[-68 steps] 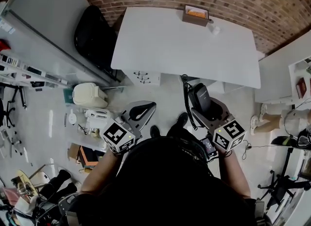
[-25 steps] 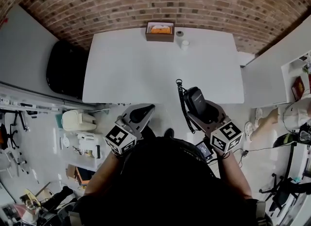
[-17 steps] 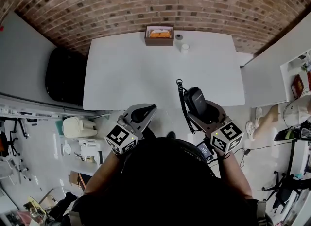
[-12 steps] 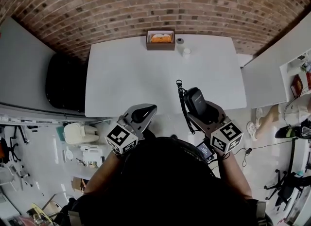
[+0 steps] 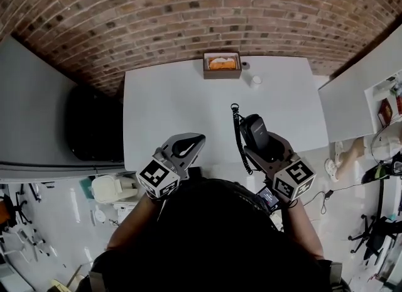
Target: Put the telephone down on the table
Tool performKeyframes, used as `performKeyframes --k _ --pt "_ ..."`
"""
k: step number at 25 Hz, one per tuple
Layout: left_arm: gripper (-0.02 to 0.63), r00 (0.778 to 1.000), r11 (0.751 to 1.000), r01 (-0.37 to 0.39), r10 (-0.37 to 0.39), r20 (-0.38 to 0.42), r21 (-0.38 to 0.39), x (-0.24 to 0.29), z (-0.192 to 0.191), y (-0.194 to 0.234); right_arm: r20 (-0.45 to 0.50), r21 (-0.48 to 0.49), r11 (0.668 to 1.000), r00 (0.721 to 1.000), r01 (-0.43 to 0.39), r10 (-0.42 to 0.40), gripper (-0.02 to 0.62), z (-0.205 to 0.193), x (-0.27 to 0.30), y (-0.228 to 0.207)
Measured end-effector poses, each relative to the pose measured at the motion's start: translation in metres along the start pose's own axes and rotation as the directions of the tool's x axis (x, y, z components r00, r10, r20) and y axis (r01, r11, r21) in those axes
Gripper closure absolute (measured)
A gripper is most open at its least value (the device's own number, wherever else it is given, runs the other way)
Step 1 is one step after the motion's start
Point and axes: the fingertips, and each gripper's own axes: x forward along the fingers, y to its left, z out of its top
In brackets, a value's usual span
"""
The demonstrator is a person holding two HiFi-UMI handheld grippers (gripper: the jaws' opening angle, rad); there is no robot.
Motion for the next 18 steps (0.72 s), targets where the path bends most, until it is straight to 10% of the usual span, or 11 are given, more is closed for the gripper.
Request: performKeyframes --k 18 --pt "0.6 0.998 0.998 0.065 -0.065 0.023 -0.013 -0.065 0.0 0.094 -0.015 0.013 0.999 0.999 0.052 -0.052 0.322 0.019 0.098 0.062"
